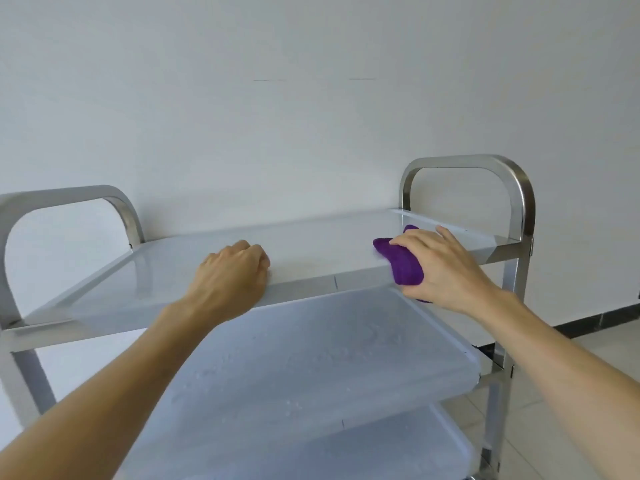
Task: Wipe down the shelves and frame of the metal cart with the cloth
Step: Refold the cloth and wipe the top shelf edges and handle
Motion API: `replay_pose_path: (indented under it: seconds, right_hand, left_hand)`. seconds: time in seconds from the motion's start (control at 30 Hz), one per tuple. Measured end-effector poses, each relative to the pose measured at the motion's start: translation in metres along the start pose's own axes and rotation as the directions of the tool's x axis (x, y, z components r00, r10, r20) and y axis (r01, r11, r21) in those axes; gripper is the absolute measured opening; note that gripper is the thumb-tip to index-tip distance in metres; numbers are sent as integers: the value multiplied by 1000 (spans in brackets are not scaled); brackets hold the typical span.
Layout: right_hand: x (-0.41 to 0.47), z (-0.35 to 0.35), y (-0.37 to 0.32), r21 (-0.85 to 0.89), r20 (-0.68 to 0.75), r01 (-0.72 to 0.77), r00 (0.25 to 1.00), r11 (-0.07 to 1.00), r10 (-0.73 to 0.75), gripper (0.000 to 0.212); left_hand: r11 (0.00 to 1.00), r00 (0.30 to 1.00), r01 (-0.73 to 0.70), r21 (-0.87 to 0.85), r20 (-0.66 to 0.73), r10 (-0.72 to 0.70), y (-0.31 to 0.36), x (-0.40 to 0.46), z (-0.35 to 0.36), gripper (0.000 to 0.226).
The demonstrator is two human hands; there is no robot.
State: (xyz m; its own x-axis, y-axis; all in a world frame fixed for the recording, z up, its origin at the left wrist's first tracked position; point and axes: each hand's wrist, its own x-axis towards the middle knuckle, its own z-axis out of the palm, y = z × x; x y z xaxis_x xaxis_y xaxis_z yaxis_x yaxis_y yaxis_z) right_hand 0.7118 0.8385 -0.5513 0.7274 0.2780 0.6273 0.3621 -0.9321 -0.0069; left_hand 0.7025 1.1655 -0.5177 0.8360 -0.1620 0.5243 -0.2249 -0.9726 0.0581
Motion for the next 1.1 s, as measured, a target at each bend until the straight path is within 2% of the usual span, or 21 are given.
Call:
replay_pose_path:
  seconds: [0.17, 0.23, 0.3, 0.33, 0.4, 0.47, 0.63, 0.7, 0.77, 0.83, 0.9, 0.93, 1.0, 1.07, 1.1]
  right_hand:
    - [9, 15, -32, 3, -54, 154, 987, 988, -154, 64]
    - [9, 13, -22, -10, -25, 147, 989, 989, -148, 67]
    - [3, 6, 1, -4, 11, 83, 996, 997, -83, 70]
    - [-1, 2, 15, -2, 19, 38, 999, 999, -38, 72]
    - [-13, -6, 40, -20, 7, -42, 999, 999, 42, 75]
    - [-25, -13, 63, -79, -28, -96, 995, 992, 95, 75]
    - [-42, -29, 94, -184, -68, -216, 976, 959, 207, 73]
    - [-47, -34, 97, -134, -86, -224, 973, 965, 214, 66]
    - [-54, -37, 97, 59, -147, -249, 956, 967, 255, 56]
    - [-66, -41, 99, 341, -195, -322, 895, 883, 401, 53]
    - [-76, -47, 102, 587, -213, -365, 792, 723, 572, 49]
    - [-80, -49, 106, 672, -211, -368, 737, 643, 642, 45]
    - [-88, -51, 119, 821, -155, -351, 624, 451, 766, 38]
    - [-93, -50, 133, 912, -70, -314, 516, 265, 854, 31]
    - [-95, -47, 137, 933, -46, -296, 469, 206, 882, 29]
  left_hand:
    - [960, 992, -122, -252, -47, 113, 73, 22, 14, 38]
    - [938, 991, -137, -317, -43, 130, 98, 36, 17, 38]
    - [927, 988, -134, -351, 31, 154, 115, 46, 24, 39]
    - [932, 978, -145, -332, 92, 185, 120, 47, 29, 41]
    - [953, 943, -238, -185, 191, 273, 123, 44, 43, 44]
    - [945, 931, -320, -70, 163, 327, 118, 41, 52, 46]
    - [945, 937, -323, -49, 128, 326, 119, 42, 50, 45]
    - [958, 949, -286, -17, 135, 286, 126, 45, 46, 44]
    - [956, 952, -291, 26, 109, 287, 142, 54, 43, 41]
    - [933, 927, -358, -15, 116, 358, 165, 60, 44, 44]
    - [906, 887, -407, -115, 184, 423, 189, 59, 51, 49]
    - [890, 870, -443, -106, 188, 455, 196, 57, 59, 49]
    - [865, 861, -502, -1, 94, 500, 199, 56, 74, 46]
    - [850, 851, -525, 34, -4, 526, 195, 58, 82, 43]
    - [845, 845, -534, 32, -27, 535, 193, 59, 84, 42]
